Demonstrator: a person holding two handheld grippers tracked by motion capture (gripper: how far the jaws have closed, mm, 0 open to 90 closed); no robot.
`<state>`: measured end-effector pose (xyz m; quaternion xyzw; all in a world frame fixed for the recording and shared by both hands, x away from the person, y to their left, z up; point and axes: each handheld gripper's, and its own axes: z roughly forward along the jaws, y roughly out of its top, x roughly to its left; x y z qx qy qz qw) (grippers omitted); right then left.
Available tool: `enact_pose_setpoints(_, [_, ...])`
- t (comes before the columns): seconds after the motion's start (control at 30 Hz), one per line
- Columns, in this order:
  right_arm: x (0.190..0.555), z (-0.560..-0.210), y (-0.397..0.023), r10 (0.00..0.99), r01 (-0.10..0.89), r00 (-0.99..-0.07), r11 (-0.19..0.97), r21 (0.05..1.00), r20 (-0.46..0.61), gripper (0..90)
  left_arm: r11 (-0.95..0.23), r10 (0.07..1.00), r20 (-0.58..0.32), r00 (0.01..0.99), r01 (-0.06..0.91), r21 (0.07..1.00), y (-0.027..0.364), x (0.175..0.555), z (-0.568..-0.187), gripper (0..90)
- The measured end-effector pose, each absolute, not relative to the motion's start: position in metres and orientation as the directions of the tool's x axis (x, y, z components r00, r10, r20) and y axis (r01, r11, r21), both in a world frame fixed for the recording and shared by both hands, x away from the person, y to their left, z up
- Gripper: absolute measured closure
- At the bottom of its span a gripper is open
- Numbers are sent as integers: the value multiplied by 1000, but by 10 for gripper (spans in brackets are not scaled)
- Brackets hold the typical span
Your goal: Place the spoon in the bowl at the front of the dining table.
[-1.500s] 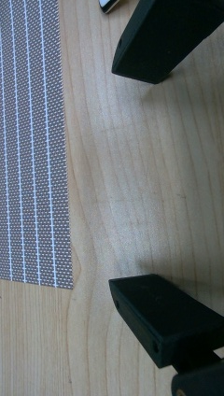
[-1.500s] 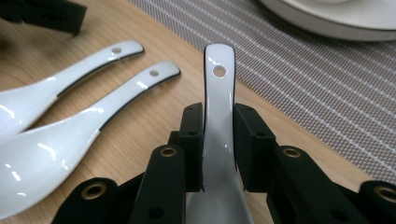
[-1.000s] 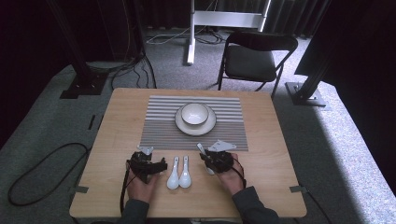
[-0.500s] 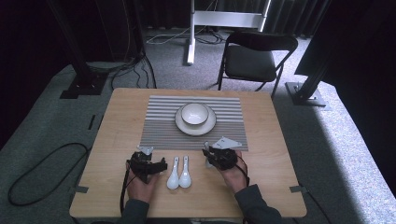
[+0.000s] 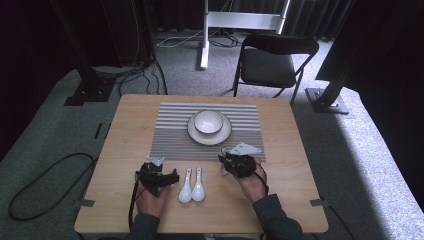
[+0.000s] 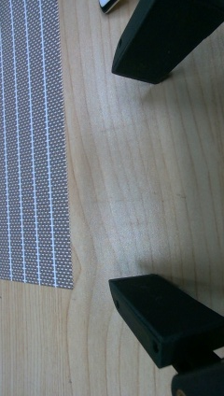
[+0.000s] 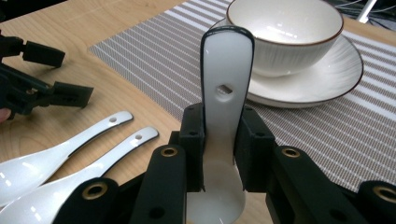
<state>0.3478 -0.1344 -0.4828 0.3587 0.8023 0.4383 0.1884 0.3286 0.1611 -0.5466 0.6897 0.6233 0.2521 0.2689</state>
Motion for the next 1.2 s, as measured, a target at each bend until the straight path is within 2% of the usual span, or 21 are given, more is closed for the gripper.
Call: enact_pose_setpoints(1.2, [394, -449, -134, 761, 378, -648, 341, 861, -17, 748, -82, 995, 16, 98, 724, 685, 161, 329, -547, 17])
